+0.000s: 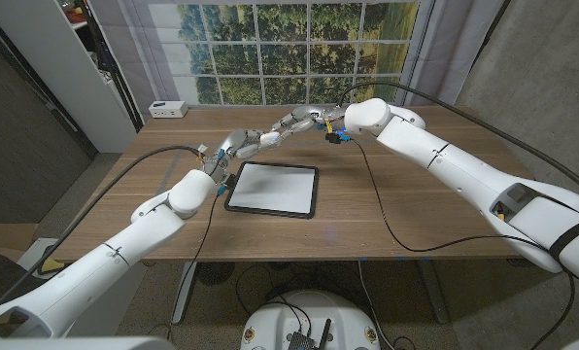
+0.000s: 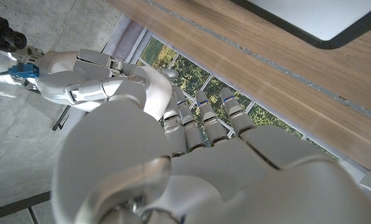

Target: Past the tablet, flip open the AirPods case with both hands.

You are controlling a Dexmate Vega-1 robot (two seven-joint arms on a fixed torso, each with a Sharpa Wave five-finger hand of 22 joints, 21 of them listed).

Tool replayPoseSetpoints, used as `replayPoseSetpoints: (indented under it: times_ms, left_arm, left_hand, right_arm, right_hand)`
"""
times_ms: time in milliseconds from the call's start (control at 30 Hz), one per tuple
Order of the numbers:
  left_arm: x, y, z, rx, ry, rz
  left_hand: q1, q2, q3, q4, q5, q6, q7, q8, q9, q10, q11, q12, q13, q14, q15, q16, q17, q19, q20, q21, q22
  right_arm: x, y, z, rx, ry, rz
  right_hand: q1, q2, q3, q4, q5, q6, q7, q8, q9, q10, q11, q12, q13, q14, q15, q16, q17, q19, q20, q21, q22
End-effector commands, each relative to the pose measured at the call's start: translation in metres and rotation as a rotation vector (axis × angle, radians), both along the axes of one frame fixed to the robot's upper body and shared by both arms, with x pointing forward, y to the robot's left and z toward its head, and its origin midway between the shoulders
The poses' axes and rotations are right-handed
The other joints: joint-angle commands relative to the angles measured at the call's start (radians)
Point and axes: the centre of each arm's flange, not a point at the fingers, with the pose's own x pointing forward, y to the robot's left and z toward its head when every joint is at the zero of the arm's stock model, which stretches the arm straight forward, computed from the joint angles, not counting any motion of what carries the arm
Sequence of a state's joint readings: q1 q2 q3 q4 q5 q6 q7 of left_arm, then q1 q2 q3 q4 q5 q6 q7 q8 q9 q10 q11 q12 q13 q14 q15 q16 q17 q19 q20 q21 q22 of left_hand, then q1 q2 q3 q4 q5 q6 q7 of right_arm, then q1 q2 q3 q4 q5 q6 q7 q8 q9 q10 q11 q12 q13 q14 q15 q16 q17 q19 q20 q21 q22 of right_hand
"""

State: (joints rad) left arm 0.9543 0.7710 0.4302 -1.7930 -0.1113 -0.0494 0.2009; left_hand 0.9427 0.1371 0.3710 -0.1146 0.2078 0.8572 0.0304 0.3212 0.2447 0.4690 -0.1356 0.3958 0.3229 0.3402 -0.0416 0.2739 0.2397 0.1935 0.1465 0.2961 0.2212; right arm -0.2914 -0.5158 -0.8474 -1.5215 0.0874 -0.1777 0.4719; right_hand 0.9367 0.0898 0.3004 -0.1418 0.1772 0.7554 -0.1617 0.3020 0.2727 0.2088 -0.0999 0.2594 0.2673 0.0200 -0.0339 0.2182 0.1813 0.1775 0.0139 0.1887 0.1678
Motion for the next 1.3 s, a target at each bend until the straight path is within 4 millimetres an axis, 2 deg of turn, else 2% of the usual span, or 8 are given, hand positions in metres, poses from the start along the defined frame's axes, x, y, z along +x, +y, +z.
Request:
replayPoseSetpoints:
  times_ms: [33, 467, 833, 1033, 1100, 1200, 1233, 1300]
  left_arm:
    - [0.005, 0.0, 0.002, 0.005, 0.012, 0.016]
    - [0.008, 0.001, 0.005, 0.004, 0.008, 0.006]
    - [0.009, 0.001, 0.004, -0.006, 0.015, -0.005]
    - [0.01, 0.002, 0.002, -0.01, 0.019, -0.004]
    - [0.01, 0.002, 0.002, -0.009, 0.02, -0.003]
    - [0.009, 0.002, 0.001, -0.008, 0.02, -0.002]
    - [0.009, 0.002, 0.001, -0.007, 0.019, 0.0]
    - [0.009, 0.001, 0.0, -0.007, 0.019, 0.002]
  left_hand:
    - [0.021, 0.025, -0.001, 0.003, 0.008, 0.101, -0.102, 0.004, 0.003, -0.009, 0.0, 0.008, 0.009, -0.006, -0.06, 0.007, 0.005, 0.001, -0.002, 0.004, 0.002]
    - [0.024, 0.027, -0.002, 0.004, 0.008, 0.1, -0.099, 0.004, 0.008, -0.011, 0.001, 0.015, 0.027, -0.009, -0.059, 0.009, 0.011, -0.001, 0.0, 0.006, 0.003]
    - [0.029, 0.029, -0.008, 0.003, 0.005, 0.098, -0.093, 0.003, 0.012, -0.011, 0.007, 0.021, 0.043, -0.012, -0.059, 0.016, 0.021, -0.004, -0.002, 0.008, 0.004]
    - [0.03, 0.029, -0.008, 0.003, 0.004, 0.098, -0.092, 0.004, 0.014, -0.011, 0.008, 0.023, 0.048, -0.013, -0.057, 0.017, 0.022, -0.004, -0.001, 0.009, 0.005]
    - [0.029, 0.029, -0.009, 0.004, 0.004, 0.098, -0.093, 0.004, 0.015, -0.011, 0.007, 0.024, 0.051, -0.013, -0.057, 0.017, 0.023, -0.005, -0.001, 0.01, 0.005]
    - [0.03, 0.03, -0.009, 0.004, 0.003, 0.098, -0.09, 0.004, 0.016, -0.012, 0.006, 0.025, 0.055, -0.014, -0.056, 0.017, 0.024, -0.006, -0.002, 0.01, 0.005]
    - [0.029, 0.029, -0.009, 0.005, 0.003, 0.098, -0.09, 0.004, 0.016, -0.013, 0.006, 0.025, 0.056, -0.014, -0.056, 0.018, 0.024, -0.006, -0.002, 0.01, 0.005]
    - [0.03, 0.029, -0.009, 0.004, 0.003, 0.098, -0.09, 0.004, 0.017, -0.012, 0.006, 0.026, 0.059, -0.014, -0.056, 0.017, 0.025, -0.006, -0.002, 0.011, 0.005]
  right_arm:
    - [0.001, 0.001, 0.002, -0.005, 0.072, 0.052]
    - [0.005, 0.008, 0.0, 0.001, 0.084, 0.059]
    - [0.006, 0.013, -0.007, 0.043, 0.066, 0.056]
    - [0.007, 0.013, -0.009, 0.054, 0.063, 0.053]
    - [0.007, 0.013, -0.009, 0.055, 0.069, 0.054]
    - [0.007, 0.012, -0.007, 0.048, 0.068, 0.052]
    - [0.007, 0.012, -0.007, 0.049, 0.068, 0.054]
    - [0.007, 0.011, -0.005, 0.043, 0.069, 0.056]
  right_hand:
    - [0.003, 0.007, -0.003, -0.006, -0.001, -0.013, 0.003, -0.006, 0.006, 0.0, 0.005, 0.003, 0.003, 0.001, -0.094, 0.0, 0.003, 0.007, 0.006, 0.003, 0.001]
    - [0.001, 0.0, -0.009, -0.008, -0.001, -0.019, 0.014, -0.008, 0.013, -0.004, 0.008, -0.002, 0.003, 0.0, -0.091, -0.003, 0.003, 0.005, 0.006, 0.001, 0.001]
    - [0.017, -0.004, -0.012, -0.016, 0.004, 0.038, 0.018, 0.015, 0.026, 0.049, 0.004, 0.013, 0.003, 0.049, -0.103, 0.008, 0.002, 0.035, -0.005, 0.008, 0.001]
    - [0.032, 0.014, -0.006, -0.015, 0.006, 0.076, 0.006, 0.03, 0.035, 0.065, -0.015, 0.016, 0.004, 0.065, -0.114, 0.01, 0.003, 0.043, -0.018, 0.008, 0.001]
    - [0.027, 0.028, -0.007, -0.005, 0.005, 0.09, 0.006, 0.036, 0.039, 0.069, -0.018, 0.017, 0.005, 0.068, -0.119, 0.011, 0.005, 0.045, -0.023, 0.008, 0.001]
    - [-0.011, 0.05, -0.02, 0.025, -0.001, 0.113, 0.004, 0.041, 0.041, 0.076, -0.018, 0.017, 0.007, 0.069, -0.121, 0.012, 0.01, 0.043, -0.027, 0.006, 0.002]
    - [-0.037, 0.064, -0.028, 0.044, -0.003, 0.122, 0.003, 0.043, 0.043, 0.08, -0.021, 0.018, 0.008, 0.068, -0.123, 0.013, 0.013, 0.042, -0.03, 0.004, 0.002]
    - [-0.057, 0.071, -0.035, 0.057, -0.004, 0.139, 0.0, 0.048, 0.045, 0.087, -0.023, 0.019, 0.009, 0.069, -0.124, 0.014, 0.014, 0.041, -0.031, 0.004, 0.002]
